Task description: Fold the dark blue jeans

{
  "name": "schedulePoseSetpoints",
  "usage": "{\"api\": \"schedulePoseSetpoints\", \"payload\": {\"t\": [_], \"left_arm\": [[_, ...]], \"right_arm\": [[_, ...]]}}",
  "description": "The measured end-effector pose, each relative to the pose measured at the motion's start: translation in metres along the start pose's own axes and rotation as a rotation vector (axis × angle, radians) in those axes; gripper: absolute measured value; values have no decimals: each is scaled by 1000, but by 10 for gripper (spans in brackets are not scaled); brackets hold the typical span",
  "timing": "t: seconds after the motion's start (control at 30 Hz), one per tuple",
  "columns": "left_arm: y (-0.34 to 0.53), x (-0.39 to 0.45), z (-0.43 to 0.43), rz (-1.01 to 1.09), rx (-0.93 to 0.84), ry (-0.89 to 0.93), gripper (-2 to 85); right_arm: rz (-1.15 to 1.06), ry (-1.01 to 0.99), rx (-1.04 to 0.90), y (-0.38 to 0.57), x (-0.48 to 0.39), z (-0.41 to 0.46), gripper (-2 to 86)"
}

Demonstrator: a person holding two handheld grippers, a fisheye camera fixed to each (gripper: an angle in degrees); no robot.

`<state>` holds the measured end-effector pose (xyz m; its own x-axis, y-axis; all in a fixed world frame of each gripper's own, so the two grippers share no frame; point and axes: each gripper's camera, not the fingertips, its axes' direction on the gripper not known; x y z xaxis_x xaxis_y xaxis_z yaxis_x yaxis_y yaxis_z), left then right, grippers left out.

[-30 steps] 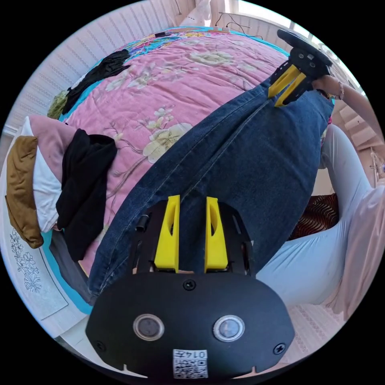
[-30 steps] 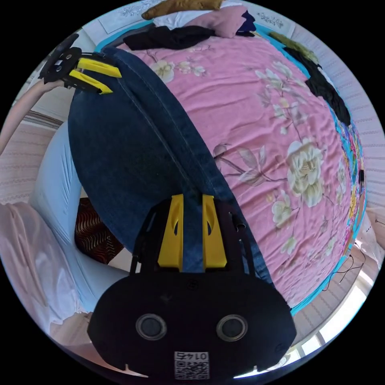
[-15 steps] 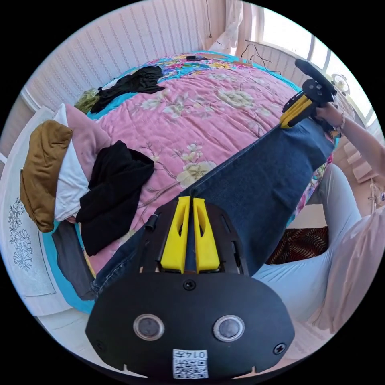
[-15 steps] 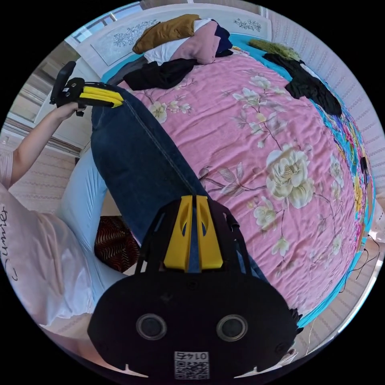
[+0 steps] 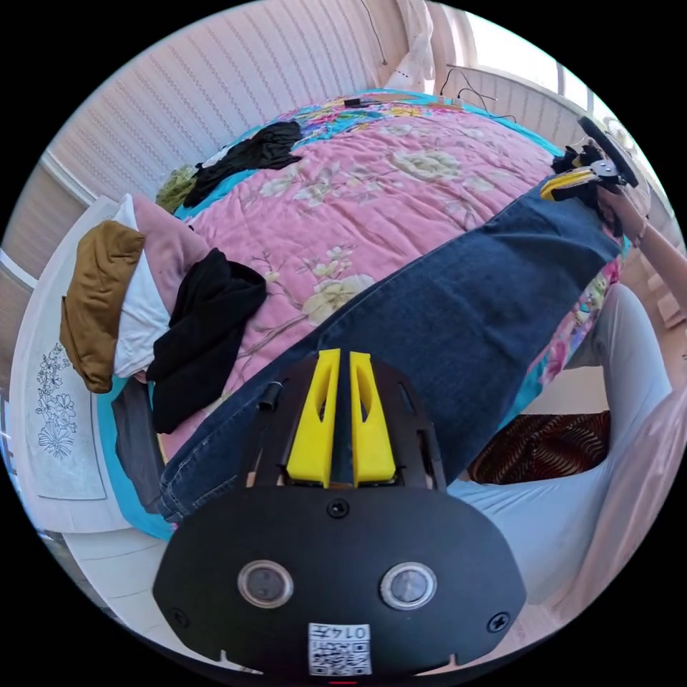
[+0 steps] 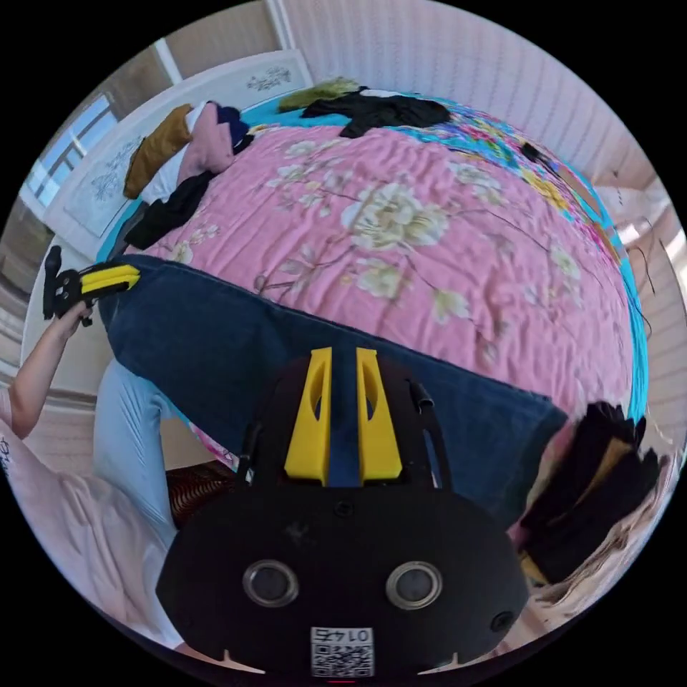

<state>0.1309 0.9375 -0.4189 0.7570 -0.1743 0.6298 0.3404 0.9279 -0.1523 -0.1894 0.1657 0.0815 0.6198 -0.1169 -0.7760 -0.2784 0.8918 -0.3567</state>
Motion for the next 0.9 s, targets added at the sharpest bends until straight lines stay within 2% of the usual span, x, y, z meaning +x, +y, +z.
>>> {"api": "schedulePoseSetpoints", "payload": {"t": [0.1, 0.17, 0.27, 0.37, 0.43, 0.57, 0.7, 0.8, 0.87, 0.9], "left_arm": [[5, 34, 3, -8, 20, 188, 10], [7, 57, 16, -7, 1, 244, 9], [9, 87, 42, 7, -74, 215, -3], [16, 100, 51, 41, -63, 142, -9], [20, 98, 52, 65, -59, 149, -9], [41, 69, 52, -130, -30, 322, -9], [90, 48, 40, -311, 58, 383, -9], [124, 48, 30, -334, 47, 361, -10], [140, 50, 24, -330, 36, 333, -10], [147, 53, 22, -324, 24, 315, -10]], "right_arm": [[270, 104, 12, 65, 68, -20, 82], [423, 159, -42, 114, 101, -24, 86], [523, 177, -91, 163, 112, -17, 81], [473, 185, -71, 191, 110, 1, 71], [419, 193, -143, 191, 113, 7, 65], [363, 188, -358, 179, 119, 24, 55], [319, 194, -443, 188, 112, 29, 39], [356, 209, -331, 210, 92, 12, 9], [324, 115, -145, 231, 56, -2, 2], [307, 81, -112, 235, 45, -3, 1]]}}
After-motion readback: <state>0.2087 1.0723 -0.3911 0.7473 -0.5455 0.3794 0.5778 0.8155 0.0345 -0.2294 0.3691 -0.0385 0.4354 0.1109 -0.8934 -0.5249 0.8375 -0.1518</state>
